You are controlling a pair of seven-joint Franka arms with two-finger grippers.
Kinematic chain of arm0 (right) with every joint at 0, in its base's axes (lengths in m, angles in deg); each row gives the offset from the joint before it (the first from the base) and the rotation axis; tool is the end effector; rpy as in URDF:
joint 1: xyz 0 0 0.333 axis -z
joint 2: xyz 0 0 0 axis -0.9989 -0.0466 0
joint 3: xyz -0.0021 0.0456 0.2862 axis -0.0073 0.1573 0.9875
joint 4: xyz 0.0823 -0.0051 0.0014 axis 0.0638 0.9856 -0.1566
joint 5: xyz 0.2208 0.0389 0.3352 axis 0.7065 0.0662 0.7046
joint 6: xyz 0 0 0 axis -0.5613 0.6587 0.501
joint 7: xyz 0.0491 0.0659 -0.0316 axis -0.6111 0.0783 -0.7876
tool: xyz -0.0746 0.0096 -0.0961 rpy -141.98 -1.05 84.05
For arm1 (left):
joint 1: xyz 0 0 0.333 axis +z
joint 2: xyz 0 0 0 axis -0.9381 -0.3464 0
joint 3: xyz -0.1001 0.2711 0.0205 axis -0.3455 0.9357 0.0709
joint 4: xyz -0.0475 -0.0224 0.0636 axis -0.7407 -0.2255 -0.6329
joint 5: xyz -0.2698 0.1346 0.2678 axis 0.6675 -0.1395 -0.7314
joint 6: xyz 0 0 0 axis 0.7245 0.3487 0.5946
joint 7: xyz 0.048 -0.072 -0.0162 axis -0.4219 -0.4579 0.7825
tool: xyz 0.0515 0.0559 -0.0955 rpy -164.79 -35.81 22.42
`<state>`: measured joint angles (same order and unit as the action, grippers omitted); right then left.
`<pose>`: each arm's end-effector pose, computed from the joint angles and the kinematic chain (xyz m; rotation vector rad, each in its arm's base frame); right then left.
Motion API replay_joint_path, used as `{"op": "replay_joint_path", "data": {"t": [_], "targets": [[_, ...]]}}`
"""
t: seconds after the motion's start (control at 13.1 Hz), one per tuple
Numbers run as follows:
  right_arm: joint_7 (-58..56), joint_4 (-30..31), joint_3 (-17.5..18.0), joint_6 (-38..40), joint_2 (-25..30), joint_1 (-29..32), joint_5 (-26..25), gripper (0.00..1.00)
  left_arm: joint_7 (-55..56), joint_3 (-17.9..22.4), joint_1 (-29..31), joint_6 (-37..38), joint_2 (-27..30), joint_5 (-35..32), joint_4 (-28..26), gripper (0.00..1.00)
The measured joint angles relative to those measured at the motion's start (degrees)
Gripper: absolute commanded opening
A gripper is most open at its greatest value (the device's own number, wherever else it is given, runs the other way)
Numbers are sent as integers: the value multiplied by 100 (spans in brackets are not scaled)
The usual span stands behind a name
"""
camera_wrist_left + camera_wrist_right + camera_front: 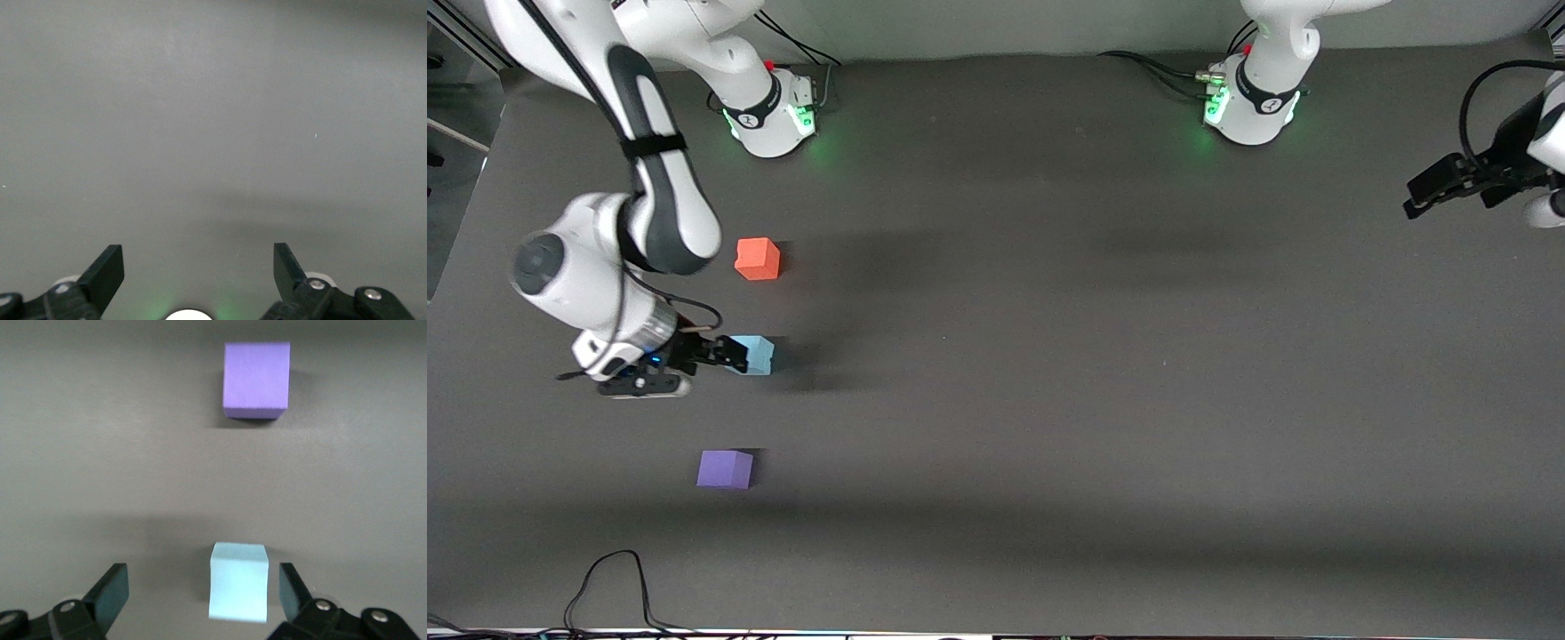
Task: Place blue block between orange and purple blocks
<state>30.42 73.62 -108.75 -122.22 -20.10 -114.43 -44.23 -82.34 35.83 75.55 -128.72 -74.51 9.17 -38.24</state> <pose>0.5862 0.0295 0.3036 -3.0469 -0.0179 -0.1235 0.5060 0.0141 0.5745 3.1179 0.1995 -0.0424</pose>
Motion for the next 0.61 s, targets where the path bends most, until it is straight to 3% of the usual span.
{"op": "replay_joint_path", "data": {"t": [0.31, 0.38, 0.54, 0.61], "targets": [[93, -715, 324, 1768, 783, 287, -550, 100, -128, 24, 18, -18, 17, -123, 6, 100], [218, -838, 633, 2156, 960, 565, -719, 100, -128, 6, 18, -18, 20, -129, 12, 100], [308, -941, 1944, 2657, 1351, 1730, -810, 100, -127, -10, 17, -45, 27, -133, 15, 100], [426, -944, 2293, 2798, 1537, 1985, -820, 100, -127, -13, 16, -72, 29, -134, 15, 100]]}}
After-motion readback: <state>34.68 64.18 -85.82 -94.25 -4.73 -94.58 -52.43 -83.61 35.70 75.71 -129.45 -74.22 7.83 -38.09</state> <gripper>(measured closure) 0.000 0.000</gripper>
